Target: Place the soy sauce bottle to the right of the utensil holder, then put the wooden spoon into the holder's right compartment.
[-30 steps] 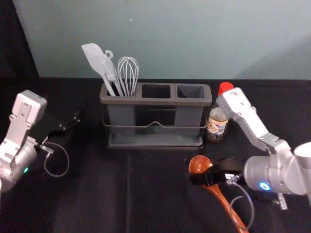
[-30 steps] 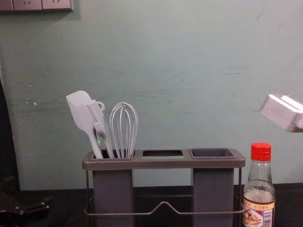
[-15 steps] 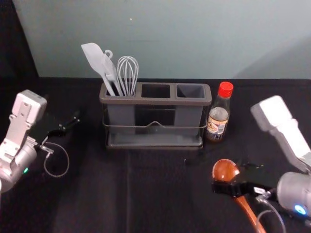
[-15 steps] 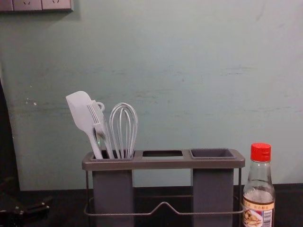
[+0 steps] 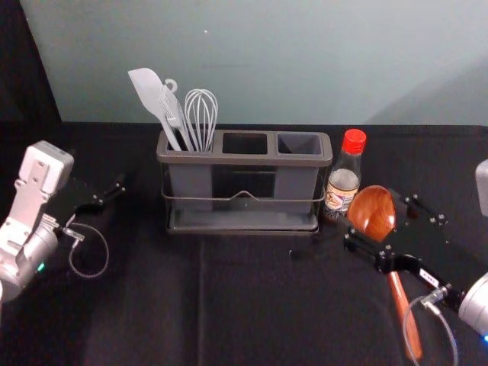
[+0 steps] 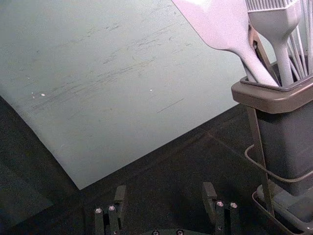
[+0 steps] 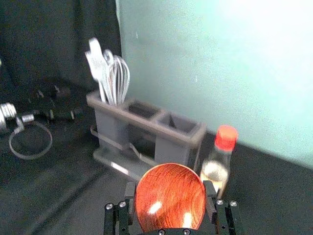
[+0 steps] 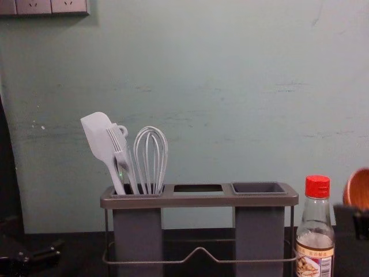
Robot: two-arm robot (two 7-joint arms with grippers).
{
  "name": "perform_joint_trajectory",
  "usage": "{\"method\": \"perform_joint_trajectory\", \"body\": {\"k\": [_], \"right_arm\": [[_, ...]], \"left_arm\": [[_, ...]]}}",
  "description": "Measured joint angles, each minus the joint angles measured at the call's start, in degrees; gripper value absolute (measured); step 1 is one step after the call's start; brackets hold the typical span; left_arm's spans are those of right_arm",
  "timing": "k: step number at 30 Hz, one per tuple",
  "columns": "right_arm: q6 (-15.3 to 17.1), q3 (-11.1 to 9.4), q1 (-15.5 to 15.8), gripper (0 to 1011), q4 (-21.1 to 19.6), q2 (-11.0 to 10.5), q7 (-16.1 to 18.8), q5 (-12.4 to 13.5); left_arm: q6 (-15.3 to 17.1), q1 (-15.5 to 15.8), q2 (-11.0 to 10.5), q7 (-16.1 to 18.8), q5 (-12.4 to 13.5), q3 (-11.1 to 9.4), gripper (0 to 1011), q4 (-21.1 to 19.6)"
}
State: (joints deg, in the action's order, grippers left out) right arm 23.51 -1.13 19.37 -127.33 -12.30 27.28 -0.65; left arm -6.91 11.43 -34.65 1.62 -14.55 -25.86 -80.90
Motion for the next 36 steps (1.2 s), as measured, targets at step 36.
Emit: {"method": "perform_joint_trajectory", "body": {"k": [36], "right_arm": [[-24.21, 5.63, 3.10, 840, 4.79, 2.27, -11.00, -6.22]], "left_arm": [[0.00, 0.00, 0.00, 0.00, 0.00, 0.00, 1000, 0.00]]}}
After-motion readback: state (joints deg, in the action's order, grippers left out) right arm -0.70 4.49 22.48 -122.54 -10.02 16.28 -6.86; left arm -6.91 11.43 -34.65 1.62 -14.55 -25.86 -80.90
